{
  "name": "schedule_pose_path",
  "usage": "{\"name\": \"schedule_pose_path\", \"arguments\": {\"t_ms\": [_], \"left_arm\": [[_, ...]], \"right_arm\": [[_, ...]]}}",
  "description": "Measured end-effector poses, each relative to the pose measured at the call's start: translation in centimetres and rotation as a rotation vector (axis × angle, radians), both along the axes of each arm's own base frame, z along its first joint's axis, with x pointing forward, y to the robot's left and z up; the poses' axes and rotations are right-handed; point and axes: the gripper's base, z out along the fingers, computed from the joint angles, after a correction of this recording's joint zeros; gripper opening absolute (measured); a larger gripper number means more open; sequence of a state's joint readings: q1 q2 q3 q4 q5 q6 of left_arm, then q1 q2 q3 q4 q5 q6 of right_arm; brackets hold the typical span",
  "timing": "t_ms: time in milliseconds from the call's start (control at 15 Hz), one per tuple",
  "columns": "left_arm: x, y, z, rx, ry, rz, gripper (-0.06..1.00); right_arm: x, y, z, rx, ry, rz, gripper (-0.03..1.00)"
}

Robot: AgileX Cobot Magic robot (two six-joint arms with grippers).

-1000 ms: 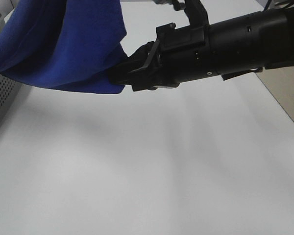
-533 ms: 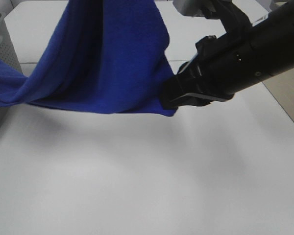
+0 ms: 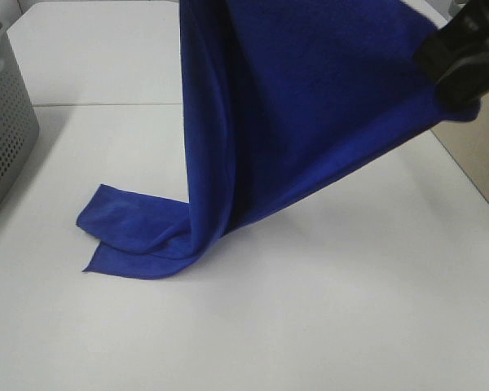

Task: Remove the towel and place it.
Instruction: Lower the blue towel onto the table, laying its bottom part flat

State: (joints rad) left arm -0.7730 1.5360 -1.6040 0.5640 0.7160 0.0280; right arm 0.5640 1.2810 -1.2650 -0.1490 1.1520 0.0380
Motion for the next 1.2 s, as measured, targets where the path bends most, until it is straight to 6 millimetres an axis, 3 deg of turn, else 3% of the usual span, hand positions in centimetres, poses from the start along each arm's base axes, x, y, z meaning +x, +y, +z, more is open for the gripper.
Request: {"name": "schedule_pose_path", "arguments": {"t_ms": [133, 333, 467, 533, 733, 1000, 1067, 1200], "left_arm": [[-0.5, 0.6, -0.4, -0.01, 0.139, 0.071, 0.0], [-2.3, 1.7, 1.8, -0.034, 0.33, 0.131, 0.0], [-3.3, 1.8, 3.1, -0.085, 0.386, 0.1, 0.0], [-4.8, 1.7, 4.2, -0.178, 0.45, 0.03, 0.0], [-5.8, 1.9, 5.0, -0.279, 0.509, 0.024, 0.0], [-2.0, 3.3, 3.2, -0.289, 0.545, 0.166, 0.0], [0.6, 3.6, 1.2, -0.266, 0.588, 0.224, 0.0], [3.0, 4.2, -0.7, -0.238, 0.626, 0.268, 0.0]], "right_arm": [[0.1, -0.3, 3.4, 0.016, -0.079, -0.021, 0.02], [-0.1, -0.4, 6.8, 0.084, -0.171, -0.024, 0.02], [-0.6, -0.5, 7.4, 0.107, -0.181, -0.021, 0.02], [-1.2, -0.7, 7.8, 0.133, -0.184, -0.017, 0.02], [-2.1, -1.1, 8.4, 0.162, -0.201, -0.013, 0.02], [-0.5, -0.6, 7.4, 0.095, -0.187, -0.018, 0.02], [1.2, 0.4, 6.2, 0.064, -0.177, -0.008, 0.02], [3.7, 1.5, 5.0, 0.029, -0.225, 0.012, 0.02]]}}
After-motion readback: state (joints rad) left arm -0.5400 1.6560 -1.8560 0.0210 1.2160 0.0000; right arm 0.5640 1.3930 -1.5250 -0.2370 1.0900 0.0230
